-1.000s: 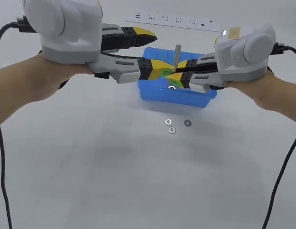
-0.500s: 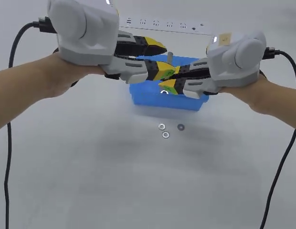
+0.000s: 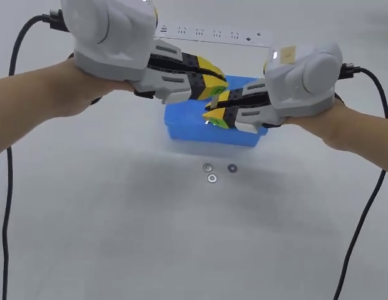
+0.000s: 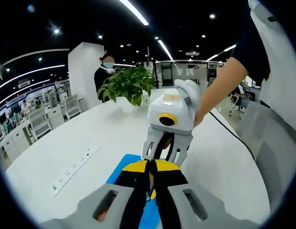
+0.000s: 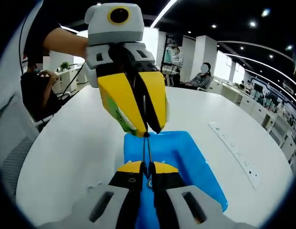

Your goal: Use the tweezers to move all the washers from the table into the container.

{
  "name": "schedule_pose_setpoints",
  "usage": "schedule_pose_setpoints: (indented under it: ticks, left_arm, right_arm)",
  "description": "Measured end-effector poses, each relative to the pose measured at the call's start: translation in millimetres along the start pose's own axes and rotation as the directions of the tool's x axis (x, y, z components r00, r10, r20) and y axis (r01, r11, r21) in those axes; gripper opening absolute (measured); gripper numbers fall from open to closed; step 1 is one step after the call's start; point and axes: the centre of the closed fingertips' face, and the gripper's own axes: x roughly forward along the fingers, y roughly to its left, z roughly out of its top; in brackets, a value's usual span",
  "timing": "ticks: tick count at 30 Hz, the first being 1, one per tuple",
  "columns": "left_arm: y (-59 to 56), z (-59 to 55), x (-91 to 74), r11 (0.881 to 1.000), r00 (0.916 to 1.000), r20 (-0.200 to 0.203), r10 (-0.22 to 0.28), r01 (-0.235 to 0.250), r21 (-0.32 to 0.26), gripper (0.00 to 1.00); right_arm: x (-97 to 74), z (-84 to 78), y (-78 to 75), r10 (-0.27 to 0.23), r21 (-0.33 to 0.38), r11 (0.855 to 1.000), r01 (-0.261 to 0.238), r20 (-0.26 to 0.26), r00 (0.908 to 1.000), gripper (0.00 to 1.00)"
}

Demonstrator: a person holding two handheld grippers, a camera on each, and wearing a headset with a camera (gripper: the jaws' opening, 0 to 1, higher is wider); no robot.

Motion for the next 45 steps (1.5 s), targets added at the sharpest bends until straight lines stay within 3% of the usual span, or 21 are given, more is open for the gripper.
schedule_pose_setpoints:
  ticks: [6, 11, 13, 17, 19, 24, 29, 36, 40, 45]
  left_arm:
    - [-1.5, 5.6, 2.7, 0.994, 0.9994, -0.034, -0.005, 0.009, 0.104, 0.04]
    - [-3.7, 6.8, 3.1, 0.994, 0.9990, -0.043, -0.013, 0.018, 0.112, 0.04]
    - [-4.7, 7.8, 3.0, 0.992, 0.9988, -0.047, -0.010, 0.015, 0.122, 0.04]
    - [-0.2, 10.9, 0.0, 0.995, 0.9992, -0.038, 0.011, -0.007, 0.104, 0.04]
    - [2.5, 15.3, -3.0, 0.996, 0.9993, -0.018, 0.033, -0.031, 0.082, 0.04]
    - [10.0, 15.1, -7.9, 0.996, 0.9982, -0.012, 0.059, -0.058, 0.071, 0.04]
    - [15.3, 24.0, -13.5, 0.995, 0.9960, 0.015, 0.088, -0.089, 0.055, 0.04]
    - [23.7, 29.9, -23.3, 0.991, 0.9928, 0.015, 0.119, -0.119, 0.058, 0.04]
    - [27.4, 28.1, -28.7, 0.989, 0.9909, 0.011, 0.134, -0.135, 0.063, 0.04]
    - [22.8, 33.6, -33.8, 0.988, 0.9904, 0.017, 0.137, -0.138, 0.062, 0.04]
  right_arm:
    - [-1.2, 3.1, -3.7, -0.012, -0.002, 1.000, 0.012, 0.004, 0.9999, 0.09]
    - [-2.4, 3.9, -3.0, -0.020, -0.024, 1.000, 0.019, -0.003, 0.9998, 0.10]
    - [-3.7, 4.0, -7.0, -0.046, -0.041, 0.998, 0.045, -0.015, 0.9988, 0.11]
    - [-5.6, 7.5, -9.2, -0.058, -0.012, 0.998, 0.058, -0.009, 0.9983, 0.13]
    - [-8.0, 14.3, -7.9, -0.057, -0.011, 0.998, 0.057, 0.026, 0.9980, 0.14]
    - [-14.0, 18.7, -9.5, -0.078, -0.002, 0.997, 0.078, 0.033, 0.9964, 0.20]
    - [-21.8, 23.2, -6.6, -0.105, 0.021, 0.994, 0.104, 0.049, 0.9933, 0.28]
    - [-34.0, 25.2, -9.1, -0.156, 0.042, 0.987, 0.154, 0.047, 0.9866, 0.43]
    - [-39.3, 19.1, -9.4, -0.176, 0.052, 0.983, 0.175, 0.015, 0.9842, 0.54]
    - [-48.8, 18.2, -3.7, -0.189, 0.055, 0.981, 0.188, 0.002, 0.9820, 0.62]
